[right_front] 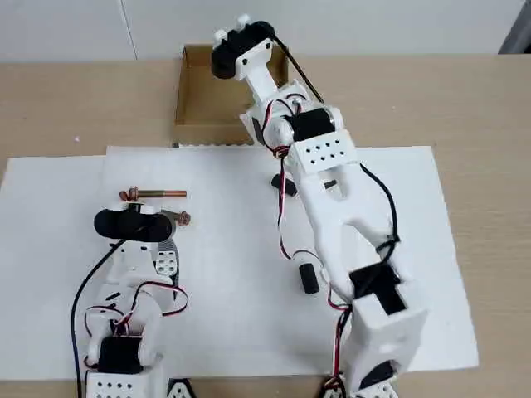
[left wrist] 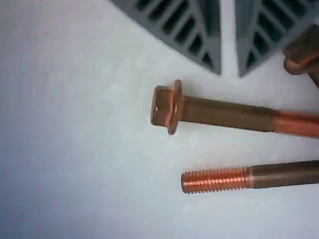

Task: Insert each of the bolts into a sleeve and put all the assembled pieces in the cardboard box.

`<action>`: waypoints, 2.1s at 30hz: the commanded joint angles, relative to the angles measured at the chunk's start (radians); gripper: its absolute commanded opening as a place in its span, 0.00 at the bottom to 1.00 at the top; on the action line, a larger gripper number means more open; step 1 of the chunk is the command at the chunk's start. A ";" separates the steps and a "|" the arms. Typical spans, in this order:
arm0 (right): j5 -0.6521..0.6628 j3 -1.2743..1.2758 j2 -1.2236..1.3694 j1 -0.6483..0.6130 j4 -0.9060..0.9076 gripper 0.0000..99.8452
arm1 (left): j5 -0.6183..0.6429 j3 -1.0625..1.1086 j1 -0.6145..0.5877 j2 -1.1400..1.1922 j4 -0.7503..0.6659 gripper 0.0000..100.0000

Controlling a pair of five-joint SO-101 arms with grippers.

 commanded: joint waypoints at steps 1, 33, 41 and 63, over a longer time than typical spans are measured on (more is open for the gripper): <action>0.002 -0.052 -0.097 -0.002 0.090 0.12 | 0.009 -0.004 0.000 -0.008 0.003 0.01; 0.272 -0.054 0.157 0.053 0.433 0.17 | 0.011 -0.004 -0.005 -0.008 0.003 0.01; 0.348 -0.054 0.208 0.073 0.410 0.18 | 0.011 -0.004 -0.005 -0.008 0.003 0.01; 0.345 -0.054 0.357 0.068 0.318 0.00 | 0.011 -0.004 -0.005 -0.008 0.003 0.01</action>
